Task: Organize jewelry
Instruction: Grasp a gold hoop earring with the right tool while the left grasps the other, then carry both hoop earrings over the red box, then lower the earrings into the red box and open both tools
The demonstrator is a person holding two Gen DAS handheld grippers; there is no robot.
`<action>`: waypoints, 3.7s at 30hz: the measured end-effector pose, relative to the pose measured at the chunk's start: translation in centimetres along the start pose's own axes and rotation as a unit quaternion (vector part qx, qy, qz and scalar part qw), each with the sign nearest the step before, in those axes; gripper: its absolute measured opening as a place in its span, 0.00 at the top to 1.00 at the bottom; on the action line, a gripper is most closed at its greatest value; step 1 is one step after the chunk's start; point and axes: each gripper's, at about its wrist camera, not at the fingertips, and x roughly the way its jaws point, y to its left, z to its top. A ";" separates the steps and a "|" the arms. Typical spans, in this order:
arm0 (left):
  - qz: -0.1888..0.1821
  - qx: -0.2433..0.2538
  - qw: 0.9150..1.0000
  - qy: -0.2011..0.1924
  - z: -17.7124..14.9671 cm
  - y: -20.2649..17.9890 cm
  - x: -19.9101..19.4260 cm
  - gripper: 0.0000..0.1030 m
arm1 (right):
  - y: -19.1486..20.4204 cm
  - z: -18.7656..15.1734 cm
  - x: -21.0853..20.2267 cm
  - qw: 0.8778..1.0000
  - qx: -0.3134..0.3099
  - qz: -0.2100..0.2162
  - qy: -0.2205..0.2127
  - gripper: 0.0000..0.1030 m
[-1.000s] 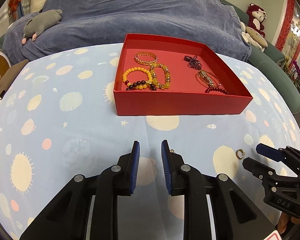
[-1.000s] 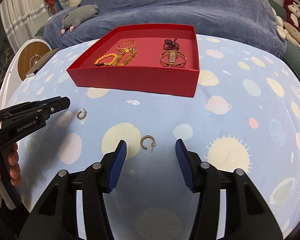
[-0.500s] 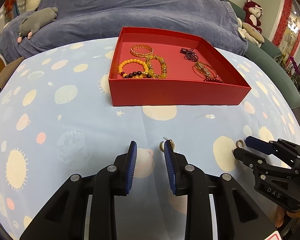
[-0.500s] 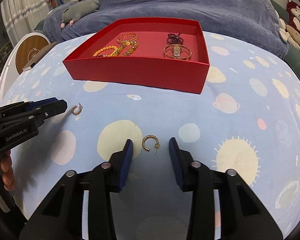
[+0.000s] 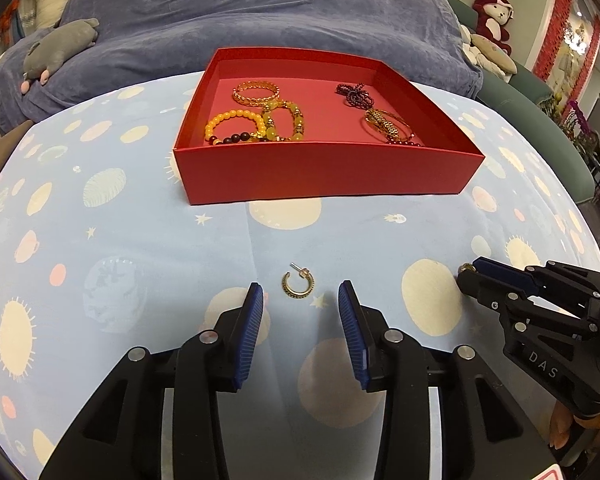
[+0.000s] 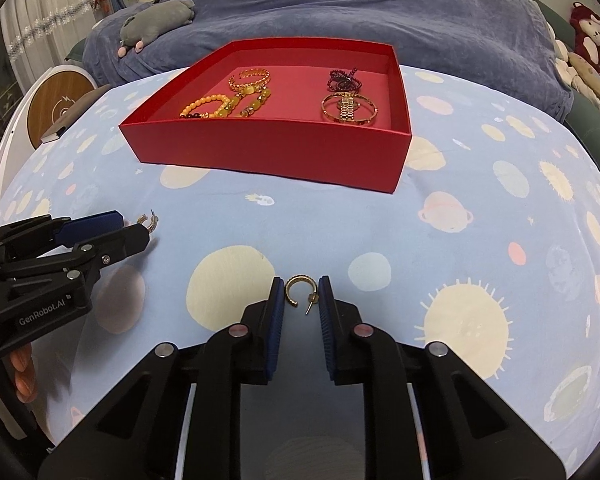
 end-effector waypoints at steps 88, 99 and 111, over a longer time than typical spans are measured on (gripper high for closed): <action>0.027 -0.030 0.997 -0.072 15.1 2.5 0.0 0.86 | -2.6 16.2 0.0 0.993 0.065 -0.026 -0.096 0.83; 0.039 -0.047 0.995 -0.075 17.0 5.6 1.0 0.86 | -5.2 17.0 2.7 0.993 0.083 -0.045 -0.070 0.83; 0.037 -0.019 0.997 -0.061 18.0 3.3 3.9 0.86 | -3.9 16.9 4.9 0.995 0.071 -0.040 -0.050 0.83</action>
